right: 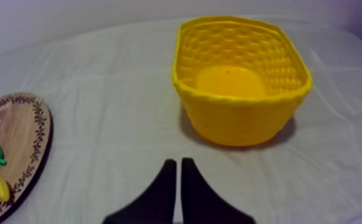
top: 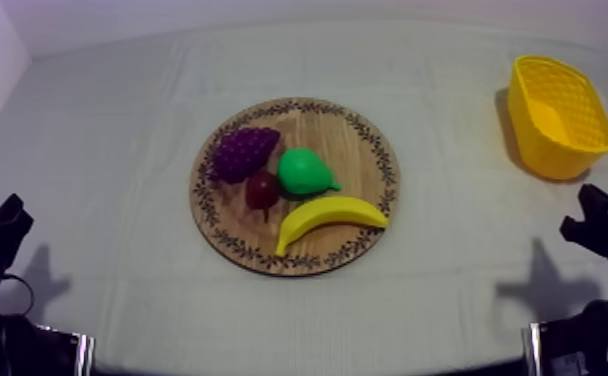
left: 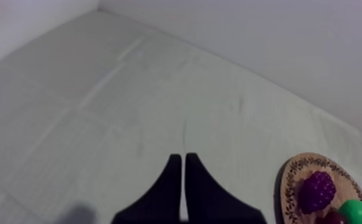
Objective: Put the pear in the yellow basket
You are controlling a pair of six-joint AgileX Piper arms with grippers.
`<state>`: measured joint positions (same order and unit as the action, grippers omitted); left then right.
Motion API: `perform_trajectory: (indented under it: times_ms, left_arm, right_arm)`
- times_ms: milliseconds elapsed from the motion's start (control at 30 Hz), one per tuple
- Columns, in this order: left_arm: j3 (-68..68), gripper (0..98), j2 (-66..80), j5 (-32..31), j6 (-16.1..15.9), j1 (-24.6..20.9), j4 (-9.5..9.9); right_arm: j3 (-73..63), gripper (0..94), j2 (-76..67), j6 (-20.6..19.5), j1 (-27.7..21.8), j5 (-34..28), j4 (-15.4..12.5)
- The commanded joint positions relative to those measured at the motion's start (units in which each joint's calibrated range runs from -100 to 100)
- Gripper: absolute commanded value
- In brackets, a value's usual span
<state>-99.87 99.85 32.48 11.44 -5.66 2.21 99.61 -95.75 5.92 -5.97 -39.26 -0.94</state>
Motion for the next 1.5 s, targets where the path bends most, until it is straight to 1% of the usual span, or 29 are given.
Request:
perform_trajectory:
  times_ms: [0,200,267,333,533,633,767,867,933,1000,1067,1133,1267,1400,1467]
  left_arm:
    - [0.0,0.1,0.0,0.0,0.0,0.0,0.02]
    - [0.0,0.1,0.0,0.0,0.0,0.0,0.02]
    - [0.0,0.1,0.0,0.0,0.0,0.0,0.02]
    - [0.0,0.1,0.0,0.0,0.0,0.0,0.02]
    - [0.0,0.1,0.0,0.0,0.0,0.0,0.02]
    - [0.0,0.1,0.0,0.0,0.0,0.0,0.02]
    - [0.0,0.1,0.0,0.0,0.0,0.0,0.02]
    - [0.0,0.1,0.0,0.0,0.0,0.0,0.02]
    - [0.0,0.1,0.0,0.0,0.0,0.0,0.02]
    - [0.0,0.1,0.0,0.0,0.0,0.0,0.02]
    - [0.0,0.1,0.0,0.0,0.0,0.0,0.02]
    - [0.0,0.1,0.0,0.0,0.0,0.0,0.02]
    - [0.0,0.1,0.0,0.0,0.0,0.0,0.02]
    - [0.0,0.1,0.0,0.0,0.0,0.0,0.02]
    - [0.0,0.1,0.0,0.0,0.0,0.0,0.02]
  right_arm:
    - [-0.1,0.4,0.0,-0.3,0.4,-0.4,0.0]
    - [-0.7,0.4,0.0,-0.4,1.7,-2.1,0.2]
    - [-1.1,0.4,0.0,-0.6,1.7,-1.8,0.7]
    - [-1.4,0.4,0.5,-1.0,1.6,-0.9,1.6]
    - [-2.8,0.4,6.1,-1.8,2.7,4.9,4.5]
    - [-5.1,0.4,9.4,-2.2,3.4,6.9,5.5]
    - [-9.4,0.4,14.4,-2.6,4.5,8.7,6.1]
    - [-14.4,0.4,18.7,-2.8,5.0,8.8,6.2]
    - [-18.9,0.4,22.3,-1.4,5.2,7.7,4.9]
    - [-24.7,0.4,26.5,0.1,5.8,5.0,3.5]
    - [-31.1,0.4,31.2,1.4,7.0,0.7,2.6]
    - [-37.5,0.4,36.0,3.4,8.4,-3.8,0.9]
    - [-48.4,0.4,45.8,7.4,11.5,-12.3,-3.8]
    - [-57.7,0.8,56.3,14.0,14.8,-21.5,-9.0]
    - [-61.8,1.2,61.4,17.1,16.7,-25.9,-10.7]
